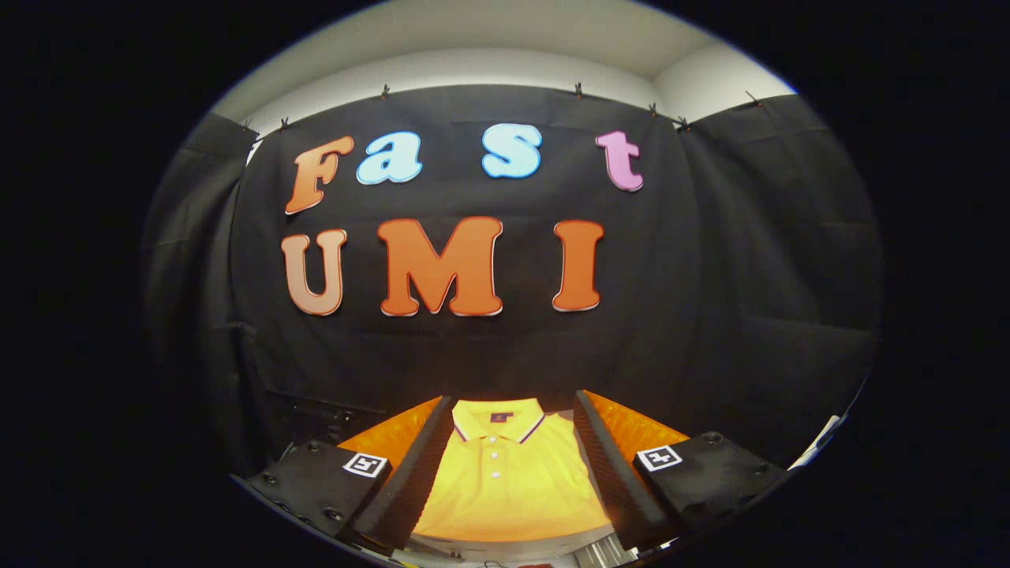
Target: Put the clothes into the washing machine and then close the washing machine lid.
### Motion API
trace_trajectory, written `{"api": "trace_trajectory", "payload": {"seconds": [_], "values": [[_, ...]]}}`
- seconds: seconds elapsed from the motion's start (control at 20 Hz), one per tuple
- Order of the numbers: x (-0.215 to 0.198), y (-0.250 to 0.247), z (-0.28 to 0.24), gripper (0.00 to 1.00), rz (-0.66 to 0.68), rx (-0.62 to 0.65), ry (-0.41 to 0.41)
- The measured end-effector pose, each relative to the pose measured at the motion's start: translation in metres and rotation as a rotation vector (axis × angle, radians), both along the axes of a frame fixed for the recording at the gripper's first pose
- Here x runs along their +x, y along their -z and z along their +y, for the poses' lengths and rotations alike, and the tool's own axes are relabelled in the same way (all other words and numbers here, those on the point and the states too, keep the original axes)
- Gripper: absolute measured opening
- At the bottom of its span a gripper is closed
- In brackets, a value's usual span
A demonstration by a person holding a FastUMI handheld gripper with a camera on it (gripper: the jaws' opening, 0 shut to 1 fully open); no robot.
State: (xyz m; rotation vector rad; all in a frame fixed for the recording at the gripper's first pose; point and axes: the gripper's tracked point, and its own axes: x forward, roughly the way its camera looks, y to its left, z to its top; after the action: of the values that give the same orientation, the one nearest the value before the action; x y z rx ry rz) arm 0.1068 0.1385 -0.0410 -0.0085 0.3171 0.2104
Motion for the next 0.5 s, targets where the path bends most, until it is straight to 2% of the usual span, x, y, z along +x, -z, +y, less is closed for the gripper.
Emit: {"api": "trace_trajectory", "payload": {"seconds": [0.25, 0.5], "values": [[0.04, 0.056, 0.036, 0.99, 0.208, -0.006, -0.058], [0.068, 0.119, 0.043, 0.99, 0.382, -0.123, -0.059]]}}
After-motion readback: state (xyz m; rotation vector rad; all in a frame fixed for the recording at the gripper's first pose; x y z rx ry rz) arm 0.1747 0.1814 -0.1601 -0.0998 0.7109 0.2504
